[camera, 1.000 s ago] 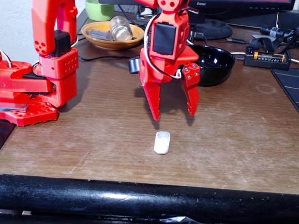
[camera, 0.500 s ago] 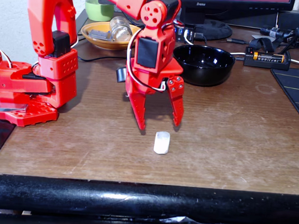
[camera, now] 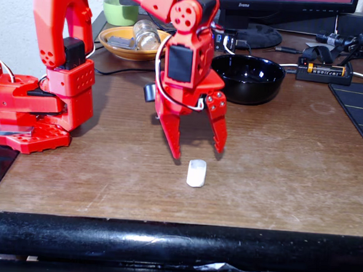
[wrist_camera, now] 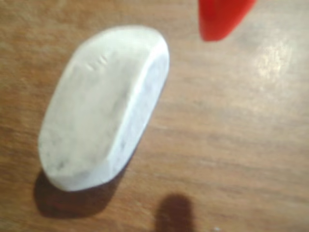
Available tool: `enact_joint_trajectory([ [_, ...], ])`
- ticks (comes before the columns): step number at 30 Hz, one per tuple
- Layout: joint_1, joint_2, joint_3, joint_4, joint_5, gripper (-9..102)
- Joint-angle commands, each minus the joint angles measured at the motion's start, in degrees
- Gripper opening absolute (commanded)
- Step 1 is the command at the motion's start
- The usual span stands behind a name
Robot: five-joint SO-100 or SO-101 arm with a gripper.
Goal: Ramasse la gomme et mets-la dans le bol.
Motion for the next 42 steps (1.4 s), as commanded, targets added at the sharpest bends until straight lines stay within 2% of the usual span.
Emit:
enact_joint_trajectory([
  [1,-0.3,0.6,0.4,-1.4,0.7,26],
  [19,-0.9,1.2,6.9,-6.7,1.2,26],
  [42,-1.1,-5.2,-1.2,-4.8,3.0,25],
])
